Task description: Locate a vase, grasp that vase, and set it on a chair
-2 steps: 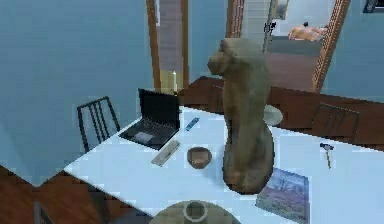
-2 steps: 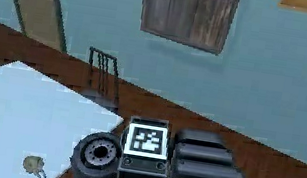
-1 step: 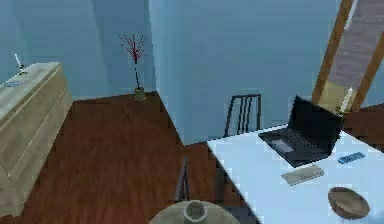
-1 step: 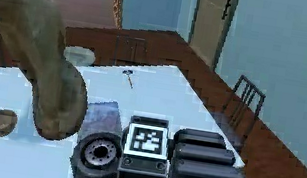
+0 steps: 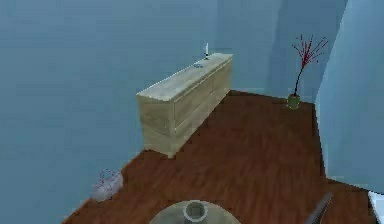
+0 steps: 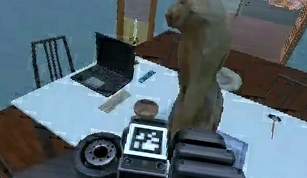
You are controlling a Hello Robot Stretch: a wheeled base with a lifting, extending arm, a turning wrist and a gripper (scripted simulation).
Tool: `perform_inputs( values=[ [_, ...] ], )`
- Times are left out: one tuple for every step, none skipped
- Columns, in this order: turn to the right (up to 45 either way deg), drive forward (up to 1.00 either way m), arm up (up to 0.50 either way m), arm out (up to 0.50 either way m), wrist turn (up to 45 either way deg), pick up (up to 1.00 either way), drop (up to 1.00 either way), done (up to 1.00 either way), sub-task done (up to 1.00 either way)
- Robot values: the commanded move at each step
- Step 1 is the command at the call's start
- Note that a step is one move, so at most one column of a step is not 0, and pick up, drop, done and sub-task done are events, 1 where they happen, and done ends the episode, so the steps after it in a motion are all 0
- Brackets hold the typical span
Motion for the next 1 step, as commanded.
perform_inputs(
  values=[
    [-42.0,0.0,0.0,0.0,0.0,0.0,0.0,0.0,0.0]
  ],
)
